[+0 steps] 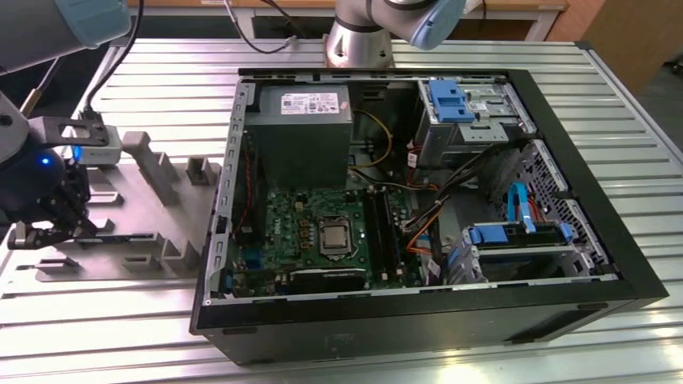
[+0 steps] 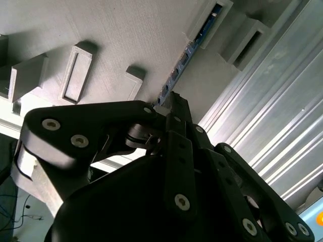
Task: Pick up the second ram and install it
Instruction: 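Pick up the second ram and move it above second insertion slot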
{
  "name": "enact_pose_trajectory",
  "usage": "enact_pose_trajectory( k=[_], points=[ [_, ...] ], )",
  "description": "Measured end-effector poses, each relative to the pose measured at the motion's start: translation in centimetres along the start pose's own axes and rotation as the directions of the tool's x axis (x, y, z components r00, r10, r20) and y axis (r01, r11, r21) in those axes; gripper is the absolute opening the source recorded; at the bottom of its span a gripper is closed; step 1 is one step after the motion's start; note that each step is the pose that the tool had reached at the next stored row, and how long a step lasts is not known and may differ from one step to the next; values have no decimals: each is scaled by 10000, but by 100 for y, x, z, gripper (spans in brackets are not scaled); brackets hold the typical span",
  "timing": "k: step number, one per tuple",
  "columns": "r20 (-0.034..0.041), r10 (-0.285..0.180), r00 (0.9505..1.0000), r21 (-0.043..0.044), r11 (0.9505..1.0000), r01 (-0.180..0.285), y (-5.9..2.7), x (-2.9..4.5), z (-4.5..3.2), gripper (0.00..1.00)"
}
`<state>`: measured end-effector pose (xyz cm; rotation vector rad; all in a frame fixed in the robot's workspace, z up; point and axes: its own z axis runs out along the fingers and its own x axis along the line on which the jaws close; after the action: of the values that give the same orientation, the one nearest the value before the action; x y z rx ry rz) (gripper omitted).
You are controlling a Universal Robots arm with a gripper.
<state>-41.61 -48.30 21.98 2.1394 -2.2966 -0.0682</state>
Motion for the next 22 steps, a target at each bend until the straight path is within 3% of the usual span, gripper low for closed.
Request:
enact_pose_trajectory(
  k=[3, 5, 6, 7, 15, 22],
  points=[
    [0, -1, 10000, 0, 10000, 1, 0, 0, 0, 17],
    [-1, 0, 10000, 0, 10000, 0, 0, 1, 0, 29],
    [0, 0, 10000, 0, 10000, 0, 0, 1, 0, 29],
    [-1, 0, 10000, 0, 10000, 0, 0, 1, 0, 36],
    [-31, -950, 9955, -26, 9955, 950, 2, 5, 101, 36],
    [-33, -1032, 9947, -25, 9947, 1032, 40, -16, 206, 36]
  ],
)
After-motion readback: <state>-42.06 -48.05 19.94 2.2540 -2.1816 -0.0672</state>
